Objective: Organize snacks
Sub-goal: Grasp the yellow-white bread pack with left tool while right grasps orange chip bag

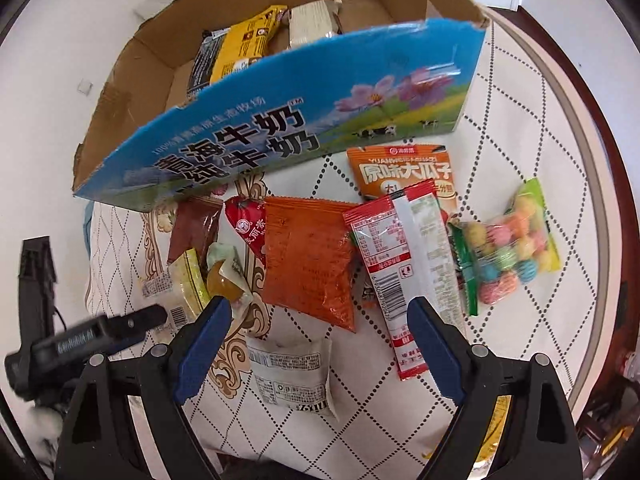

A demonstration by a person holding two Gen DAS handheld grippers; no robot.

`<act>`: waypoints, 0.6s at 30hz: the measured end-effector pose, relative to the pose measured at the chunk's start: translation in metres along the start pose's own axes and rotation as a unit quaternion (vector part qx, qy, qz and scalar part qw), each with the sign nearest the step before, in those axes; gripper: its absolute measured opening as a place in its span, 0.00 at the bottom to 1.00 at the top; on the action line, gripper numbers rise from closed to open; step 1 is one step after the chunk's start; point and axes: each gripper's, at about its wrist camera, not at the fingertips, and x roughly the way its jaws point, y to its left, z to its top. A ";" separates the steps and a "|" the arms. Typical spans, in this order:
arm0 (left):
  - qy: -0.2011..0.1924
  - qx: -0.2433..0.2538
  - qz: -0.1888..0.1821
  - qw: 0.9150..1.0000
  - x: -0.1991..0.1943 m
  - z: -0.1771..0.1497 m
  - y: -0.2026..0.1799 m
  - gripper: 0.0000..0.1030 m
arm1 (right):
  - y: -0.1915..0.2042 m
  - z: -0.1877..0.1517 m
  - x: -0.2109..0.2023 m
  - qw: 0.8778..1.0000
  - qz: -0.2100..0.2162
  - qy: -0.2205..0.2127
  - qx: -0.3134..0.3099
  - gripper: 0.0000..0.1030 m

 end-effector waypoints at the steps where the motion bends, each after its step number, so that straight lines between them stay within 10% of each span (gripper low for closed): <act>1: 0.010 -0.039 -0.024 0.999 0.005 0.005 0.009 0.88 | 0.000 0.001 0.003 1.000 -0.002 0.000 0.003 0.89; 8: 0.008 -0.193 -0.063 0.979 0.023 0.028 0.041 0.88 | 0.015 0.015 0.024 1.000 -0.019 -0.017 0.015 0.89; 14: -0.036 -0.035 0.058 0.997 0.024 0.021 0.013 0.65 | 0.033 0.025 0.040 0.997 -0.065 -0.031 -0.011 0.89; 18: -0.055 0.064 0.143 0.986 0.030 0.000 -0.005 0.65 | 0.044 0.023 0.047 0.995 -0.083 -0.034 -0.037 0.82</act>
